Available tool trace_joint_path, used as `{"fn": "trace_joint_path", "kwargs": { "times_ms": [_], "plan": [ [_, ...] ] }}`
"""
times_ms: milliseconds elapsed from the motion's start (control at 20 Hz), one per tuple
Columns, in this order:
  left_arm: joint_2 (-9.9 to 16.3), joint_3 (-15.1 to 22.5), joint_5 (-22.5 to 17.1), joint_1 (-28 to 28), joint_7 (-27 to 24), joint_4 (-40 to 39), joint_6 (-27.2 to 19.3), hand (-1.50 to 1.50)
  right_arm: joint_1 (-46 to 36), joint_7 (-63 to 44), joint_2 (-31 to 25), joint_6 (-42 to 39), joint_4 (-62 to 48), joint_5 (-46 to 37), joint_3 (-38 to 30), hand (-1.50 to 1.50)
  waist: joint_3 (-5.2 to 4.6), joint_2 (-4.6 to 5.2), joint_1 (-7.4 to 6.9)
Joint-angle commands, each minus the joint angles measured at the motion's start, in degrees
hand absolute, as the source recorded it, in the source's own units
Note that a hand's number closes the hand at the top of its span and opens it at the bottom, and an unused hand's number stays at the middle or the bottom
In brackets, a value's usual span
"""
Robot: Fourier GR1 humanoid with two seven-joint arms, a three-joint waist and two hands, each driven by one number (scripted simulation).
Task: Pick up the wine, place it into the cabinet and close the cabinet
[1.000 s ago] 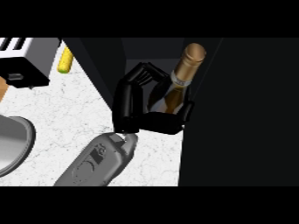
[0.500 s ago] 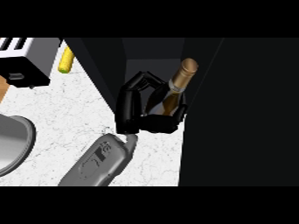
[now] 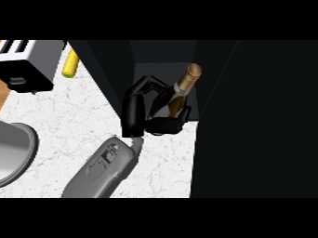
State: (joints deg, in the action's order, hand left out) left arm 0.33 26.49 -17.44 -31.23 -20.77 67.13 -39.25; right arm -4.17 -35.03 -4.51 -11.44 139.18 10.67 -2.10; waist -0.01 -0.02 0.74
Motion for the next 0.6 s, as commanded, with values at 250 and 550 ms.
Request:
{"fn": "trace_joint_path", "kwargs": {
  "times_ms": [250,550],
  "plan": [
    [-0.32,-6.84,-3.53,-1.77,-7.47,-8.26,4.46,1.50,-1.87,-5.88,-0.38,2.28,6.99,4.67,-0.16,-1.50,-0.03,0.10,0.11],
    [0.05,-10.13,-2.76,-7.03,-1.41,-10.47,8.30,1.50,3.07,-1.31,1.52,0.78,7.31,3.42,0.87,-1.50,0.01,-0.01,0.00]
  ]
}}
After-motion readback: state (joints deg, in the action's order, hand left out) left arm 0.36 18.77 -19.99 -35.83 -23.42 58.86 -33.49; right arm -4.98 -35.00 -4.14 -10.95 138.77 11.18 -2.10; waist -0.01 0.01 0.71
